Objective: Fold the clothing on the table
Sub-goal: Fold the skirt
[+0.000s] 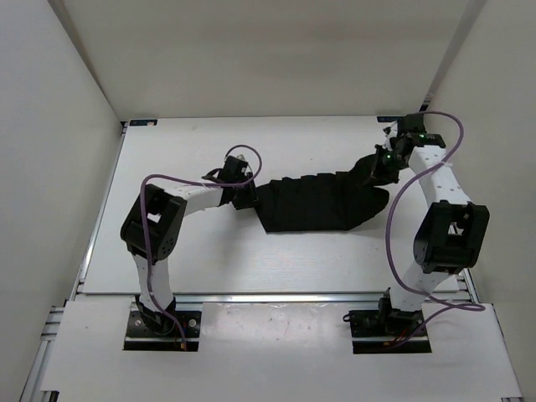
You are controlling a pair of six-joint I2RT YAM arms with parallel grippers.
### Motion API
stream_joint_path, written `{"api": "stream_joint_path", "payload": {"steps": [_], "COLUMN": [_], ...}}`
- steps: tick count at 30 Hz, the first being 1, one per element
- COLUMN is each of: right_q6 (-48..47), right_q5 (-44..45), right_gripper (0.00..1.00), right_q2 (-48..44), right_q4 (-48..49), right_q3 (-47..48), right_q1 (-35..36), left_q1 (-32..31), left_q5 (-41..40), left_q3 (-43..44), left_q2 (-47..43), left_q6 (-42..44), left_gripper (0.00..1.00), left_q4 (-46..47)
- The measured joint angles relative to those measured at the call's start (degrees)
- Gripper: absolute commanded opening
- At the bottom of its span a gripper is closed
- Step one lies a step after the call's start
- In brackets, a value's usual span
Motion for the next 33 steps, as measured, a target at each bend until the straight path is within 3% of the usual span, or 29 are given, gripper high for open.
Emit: {"api": "stream_joint_path", "payload": {"steps": [11,25,27,28,30,33], "right_q6": [8.0,17.59,18.58,19.17,20.92,24.5], "right_q5": [-8.7,-19.61,-20.76,-21.7,-24.83,-31.58], "right_gripper": [0.0,0.02,0.24,0.28,0.53,0.55], "right_q2": [0.39,14.71,15.96,16.57,17.57,17.46], "right_q4": [5.97,17.05,17.86,18.49,20.83,28.44], "right_q3": [1.25,6.14,6.14,6.14,5.99,2.97], "right_q1": [14.49,24.37,25.35,25.81,26.49,27.23], "left_q1": [-2.91,-1.9,-1.4,-1.18,-0.59,0.83], "left_q5": [1.86,4.52,4.74,4.83,5.03,5.14], "left_q3": [-2.19,-8.46,-9.64,-10.1,-11.04,-12.44], "left_q2": [0.76,-2.73,-3.65,-4.04,-4.85,-6.43], "left_q6": [-4.55,-7.08,-7.23,-7.26,-7.26,-6.82], "left_gripper": [0.47,0.46,0.47,0.47,0.47,0.47], "left_q4": [6.91,10.86,10.86,10.86,10.82,10.01]}}
